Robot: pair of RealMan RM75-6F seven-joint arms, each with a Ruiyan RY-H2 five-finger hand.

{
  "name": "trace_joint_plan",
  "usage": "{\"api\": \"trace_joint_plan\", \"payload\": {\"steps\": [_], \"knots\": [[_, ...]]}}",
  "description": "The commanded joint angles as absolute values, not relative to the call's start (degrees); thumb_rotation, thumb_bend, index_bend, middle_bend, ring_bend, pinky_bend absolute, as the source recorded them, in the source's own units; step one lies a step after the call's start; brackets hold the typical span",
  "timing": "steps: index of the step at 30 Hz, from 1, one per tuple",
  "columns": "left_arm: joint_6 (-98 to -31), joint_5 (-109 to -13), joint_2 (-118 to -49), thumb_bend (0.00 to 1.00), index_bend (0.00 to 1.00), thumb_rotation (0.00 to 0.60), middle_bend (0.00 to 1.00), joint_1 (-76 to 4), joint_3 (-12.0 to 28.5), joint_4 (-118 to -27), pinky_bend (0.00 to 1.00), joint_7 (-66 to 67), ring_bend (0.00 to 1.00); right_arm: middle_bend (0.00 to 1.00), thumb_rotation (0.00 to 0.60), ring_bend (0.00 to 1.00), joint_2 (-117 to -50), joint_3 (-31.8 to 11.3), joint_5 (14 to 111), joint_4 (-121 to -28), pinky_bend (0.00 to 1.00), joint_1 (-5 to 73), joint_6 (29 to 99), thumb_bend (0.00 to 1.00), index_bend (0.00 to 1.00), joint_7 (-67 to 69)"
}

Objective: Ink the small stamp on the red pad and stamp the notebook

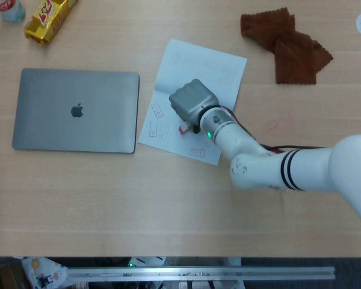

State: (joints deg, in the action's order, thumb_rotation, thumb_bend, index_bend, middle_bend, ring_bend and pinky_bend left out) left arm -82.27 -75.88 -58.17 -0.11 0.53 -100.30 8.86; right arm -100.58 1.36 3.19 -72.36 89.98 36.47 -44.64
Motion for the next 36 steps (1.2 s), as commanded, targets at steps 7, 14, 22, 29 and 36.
{"api": "trace_joint_plan", "payload": {"steps": [7, 14, 22, 29, 36], "knots": [[-81.9, -75.6, -58.2, 0.27, 0.16, 0.6, 0.03, -0.1, 0.5, -99.8, 0.11, 8.4, 0.09, 0.51, 0.6, 0.32, -104.2, 2.6, -1.2, -68.1, 0.39, 92.5, 35.5, 0.61, 0.77, -47.9], [-81.9, -75.4, -58.2, 0.27, 0.16, 0.6, 0.03, 0.0, 0.6, -99.6, 0.11, 8.3, 0.09, 0.51, 0.6, 0.32, -105.5, 3.3, -2.3, -66.9, 0.39, 93.2, 35.5, 0.61, 0.77, -49.9], [-81.9, -75.7, -58.3, 0.27, 0.16, 0.6, 0.03, 0.0, 0.5, -99.6, 0.11, 8.3, 0.09, 0.51, 0.6, 0.32, -105.2, 4.9, -3.4, -68.0, 0.39, 93.0, 36.5, 0.61, 0.77, -52.1], [-82.0, -75.9, -58.2, 0.27, 0.16, 0.6, 0.02, 0.1, 0.3, -99.8, 0.11, 8.4, 0.09, 0.51, 0.6, 0.32, -102.7, 6.2, -1.8, -72.8, 0.39, 92.3, 38.5, 0.61, 0.77, -53.2], [-82.1, -76.0, -58.1, 0.27, 0.16, 0.6, 0.02, 0.2, 0.2, -100.1, 0.11, 8.5, 0.09, 0.51, 0.6, 0.32, -98.8, 7.1, 0.4, -78.7, 0.39, 90.9, 40.5, 0.61, 0.78, -52.8]]}}
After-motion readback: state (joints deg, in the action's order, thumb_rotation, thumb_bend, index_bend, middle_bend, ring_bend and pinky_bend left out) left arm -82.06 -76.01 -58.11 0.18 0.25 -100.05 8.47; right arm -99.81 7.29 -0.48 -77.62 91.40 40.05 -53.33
